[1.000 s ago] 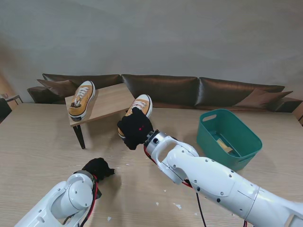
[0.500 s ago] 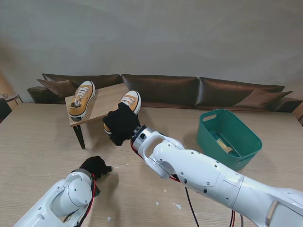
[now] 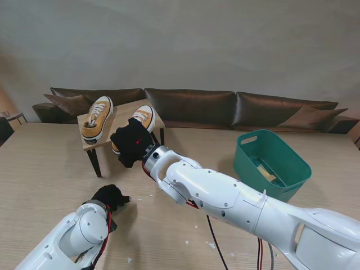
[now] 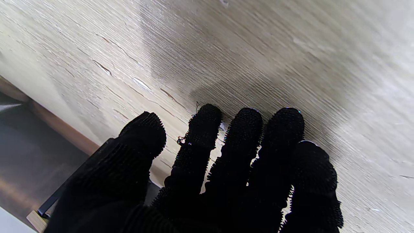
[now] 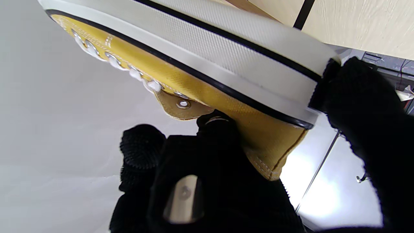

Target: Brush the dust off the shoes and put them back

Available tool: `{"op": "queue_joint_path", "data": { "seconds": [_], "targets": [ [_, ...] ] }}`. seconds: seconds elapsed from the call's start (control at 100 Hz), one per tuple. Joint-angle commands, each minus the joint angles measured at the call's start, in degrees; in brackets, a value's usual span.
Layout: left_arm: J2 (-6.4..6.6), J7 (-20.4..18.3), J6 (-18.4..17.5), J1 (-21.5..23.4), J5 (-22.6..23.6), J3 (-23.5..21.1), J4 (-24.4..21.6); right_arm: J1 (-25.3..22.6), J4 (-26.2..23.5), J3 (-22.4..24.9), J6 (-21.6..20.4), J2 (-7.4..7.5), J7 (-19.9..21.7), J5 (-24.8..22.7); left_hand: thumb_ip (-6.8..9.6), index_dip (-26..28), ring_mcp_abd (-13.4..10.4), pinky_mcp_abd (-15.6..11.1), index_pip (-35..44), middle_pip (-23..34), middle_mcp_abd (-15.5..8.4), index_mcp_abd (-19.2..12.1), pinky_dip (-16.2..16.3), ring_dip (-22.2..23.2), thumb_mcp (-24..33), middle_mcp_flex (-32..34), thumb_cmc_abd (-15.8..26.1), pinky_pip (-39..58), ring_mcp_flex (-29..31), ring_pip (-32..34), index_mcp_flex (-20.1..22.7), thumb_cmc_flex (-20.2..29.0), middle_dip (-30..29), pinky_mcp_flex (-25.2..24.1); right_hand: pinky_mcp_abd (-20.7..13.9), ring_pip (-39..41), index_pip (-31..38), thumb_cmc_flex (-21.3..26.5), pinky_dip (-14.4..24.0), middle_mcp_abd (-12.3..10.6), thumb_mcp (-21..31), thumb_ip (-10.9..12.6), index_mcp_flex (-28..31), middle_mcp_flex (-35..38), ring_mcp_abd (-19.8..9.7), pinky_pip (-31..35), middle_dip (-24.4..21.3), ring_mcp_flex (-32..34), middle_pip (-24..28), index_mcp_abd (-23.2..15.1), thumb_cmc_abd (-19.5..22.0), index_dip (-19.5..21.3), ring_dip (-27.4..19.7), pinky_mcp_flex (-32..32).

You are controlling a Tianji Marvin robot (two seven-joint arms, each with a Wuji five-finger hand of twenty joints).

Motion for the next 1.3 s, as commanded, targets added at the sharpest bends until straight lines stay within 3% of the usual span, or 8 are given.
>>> {"op": "queue_joint_path", "data": {
  "seconds": [0.0,0.26,0.57,0.76,1.12,1.29],
  "targets": [
    [-0.17,-1.4,0.9,1.3,-0.2,0.2,2.4,0.9,0.3,0.0,-0.1,-1.44,0.1,0.2,2.19,-2.4,3.6,-1.3,-4.9,-9.0,4.1,2.8,-0.3,-2.1,0.4,-2.1,2.1,-1.6,-2.2,-2.5,-0.4,-0.8,-5.2,-2.4,-0.9,-0.1,26.7,7.7,1.7,-7.5,9.3,5.3,4.6,1.8,-6.7,-0.3,-1.2,0.4,2.5,5.1,5.7,3.7,-0.1,14.6],
    [-0.59,-0.1,2.4,1.5,-0.8,0.1,2.8,2.3,5.8,-0.9,-1.7,-5.3,-2.7,3.6,2.22,-2.4,3.6,-1.4,-4.9,-9.0,4.1,2.8,-0.3,-2.1,0.5,-2.1,2.2,-1.7,-2.1,-2.5,-0.2,-0.9,-5.2,-2.6,-1.1,-0.4,27.0,7.7,1.6,-7.9,9.1,5.3,4.5,1.6,-6.8,-0.7,-1.7,0.4,2.8,4.7,5.8,3.2,-0.3,14.4],
    [-0.86,0.6,4.3,1.2,-1.1,0.0,3.4,4.7,16.4,-2.4,-5.5,-10.85,-7.7,7.4,2.25,-2.4,3.6,-1.4,-4.9,-9.0,4.1,3.0,-0.2,-2.0,0.6,-2.2,2.3,-1.6,-2.3,-2.5,-0.2,-1.0,-5.2,-2.7,-1.4,-0.8,27.2,7.8,1.5,-8.0,9.2,5.2,4.4,1.3,-6.7,-1.1,-1.8,0.4,3.1,4.8,5.7,2.9,-0.5,14.0],
    [-0.86,0.3,5.6,0.7,-1.2,0.2,3.6,6.9,25.0,-4.1,-8.3,-15.08,-10.2,9.5,2.29,-2.4,3.6,-1.5,-4.9,-9.0,4.0,3.0,-0.2,-2.0,0.6,-2.2,2.3,-1.6,-2.3,-2.5,-0.1,-1.0,-5.2,-2.7,-1.4,-1.1,27.4,7.8,1.6,-8.1,9.2,5.1,4.3,1.1,-6.5,-1.4,-1.9,0.4,3.2,4.7,5.8,2.6,-0.7,13.6],
    [-1.0,0.1,8.1,0.0,-1.8,0.8,3.5,11.1,46.1,-8.8,-13.9,-25.39,-14.0,15.6,2.34,-2.5,3.7,-1.6,-4.9,-9.0,4.0,3.1,-0.1,-2.0,0.6,-2.2,2.4,-1.5,-2.4,-2.4,0.0,-1.2,-5.1,-2.6,-1.5,-3.2,27.2,8.3,1.4,-8.5,8.2,4.7,3.7,-0.5,-5.9,-3.1,-2.6,0.4,3.1,4.1,5.7,2.1,-1.7,11.5],
    [-1.0,-0.2,8.4,-0.6,-2.3,1.0,4.2,12.0,50.6,-10.4,-14.6,-27.51,-14.2,17.4,2.39,-2.5,3.7,-1.6,-4.9,-9.0,4.0,3.0,-0.1,-2.0,0.6,-2.2,2.5,-1.4,-2.3,-2.4,0.1,-1.4,-5.1,-2.7,-1.4,-6.7,26.5,8.4,0.5,-9.1,5.8,5.0,2.3,-2.6,-6.1,-5.3,-3.9,0.4,3.1,2.1,7.1,2.0,-3.3,10.1]
  ]
}}
